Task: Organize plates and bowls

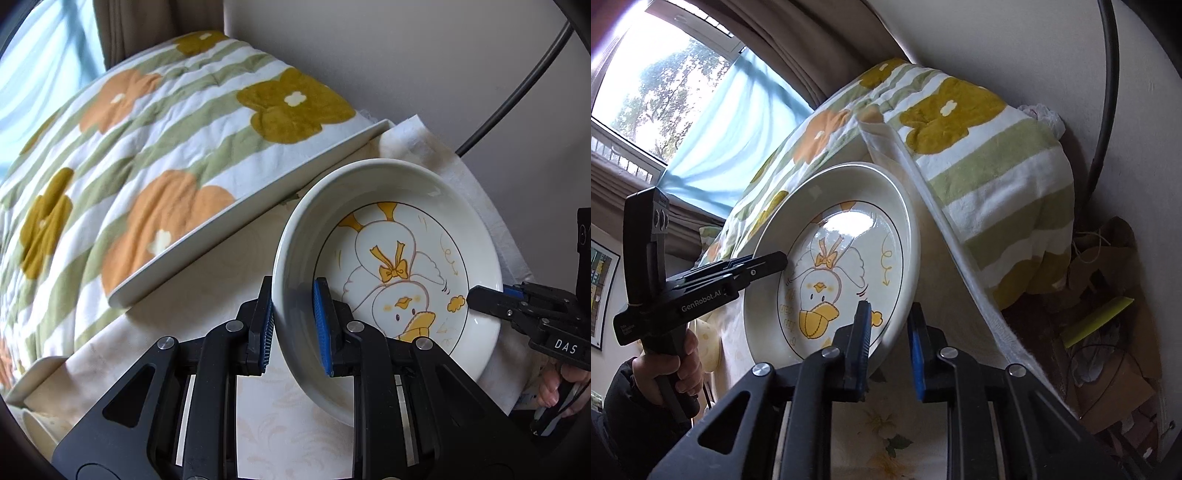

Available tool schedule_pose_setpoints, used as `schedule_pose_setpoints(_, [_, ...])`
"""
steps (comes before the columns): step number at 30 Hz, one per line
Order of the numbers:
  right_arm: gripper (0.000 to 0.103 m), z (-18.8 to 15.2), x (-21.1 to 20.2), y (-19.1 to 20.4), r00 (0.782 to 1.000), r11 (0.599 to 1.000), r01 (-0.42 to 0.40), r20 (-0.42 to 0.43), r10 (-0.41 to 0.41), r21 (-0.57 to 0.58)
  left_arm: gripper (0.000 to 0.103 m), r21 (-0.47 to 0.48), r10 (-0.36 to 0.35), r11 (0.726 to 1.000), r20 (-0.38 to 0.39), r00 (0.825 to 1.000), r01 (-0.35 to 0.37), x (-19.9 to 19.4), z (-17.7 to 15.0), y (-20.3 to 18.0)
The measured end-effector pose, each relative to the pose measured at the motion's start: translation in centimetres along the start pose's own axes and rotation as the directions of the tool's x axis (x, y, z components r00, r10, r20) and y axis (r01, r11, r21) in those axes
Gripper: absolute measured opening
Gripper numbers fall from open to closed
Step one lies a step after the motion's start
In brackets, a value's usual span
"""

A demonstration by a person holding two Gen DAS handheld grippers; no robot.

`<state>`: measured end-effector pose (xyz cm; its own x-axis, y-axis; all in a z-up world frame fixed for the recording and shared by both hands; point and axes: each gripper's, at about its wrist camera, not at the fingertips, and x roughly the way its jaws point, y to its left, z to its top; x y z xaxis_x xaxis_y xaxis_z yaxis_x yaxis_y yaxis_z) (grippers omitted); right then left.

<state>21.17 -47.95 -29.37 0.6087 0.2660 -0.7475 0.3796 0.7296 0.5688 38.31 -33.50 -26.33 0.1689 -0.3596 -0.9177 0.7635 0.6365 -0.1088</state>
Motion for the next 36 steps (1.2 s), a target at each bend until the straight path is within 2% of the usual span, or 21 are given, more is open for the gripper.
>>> schedule_pose_setpoints(7, [0.018, 0.8, -3.6, 2.7, 1.000, 0.997, -0.012, 0.007, 0.013, -0.080, 0.018, -0.033, 0.016, 0.999, 0.066, 0.998, -0.014, -6.1, -1.7, -0.5])
schedule_pose_setpoints(11, [0.018, 0.6, -5.9, 5.2, 0.999, 0.992, -0.038, -0.018, 0.036, -0.121, 0.018, -0.062, 0.059, 0.997, 0.097, 0.994, -0.053, -10.7, -3.9, -0.9])
schedule_pose_setpoints(17, [0.018, -2.1, -8.5, 8.9, 0.997, 0.981, -0.074, -0.041, 0.067, -0.178, 0.018, -0.114, 0.081, 0.991, 0.162, 0.984, -0.062, -17.1, -9.4, -0.7])
schedule_pose_setpoints(23, [0.018, -6.6, -9.4, 12.9, 0.994, 0.966, -0.098, -0.063, 0.086, -0.239, 0.018, -0.192, 0.109, 0.979, 0.189, 0.976, -0.073, -21.5, -16.1, 0.3])
schedule_pose_setpoints(30, [0.018, -11.7, -7.5, 16.6, 0.982, 0.946, -0.168, -0.133, 0.135, -0.278, 0.017, -0.327, 0.163, 0.940, 0.178, 0.971, -0.098, -24.6, -24.3, 2.4])
schedule_pose_setpoints(36, [0.018, -14.8, -4.5, 19.0, 0.962, 0.910, -0.226, -0.227, 0.152, -0.347, 0.018, -0.441, 0.217, 0.887, 0.137, 0.967, -0.137, -24.9, -30.0, 4.2])
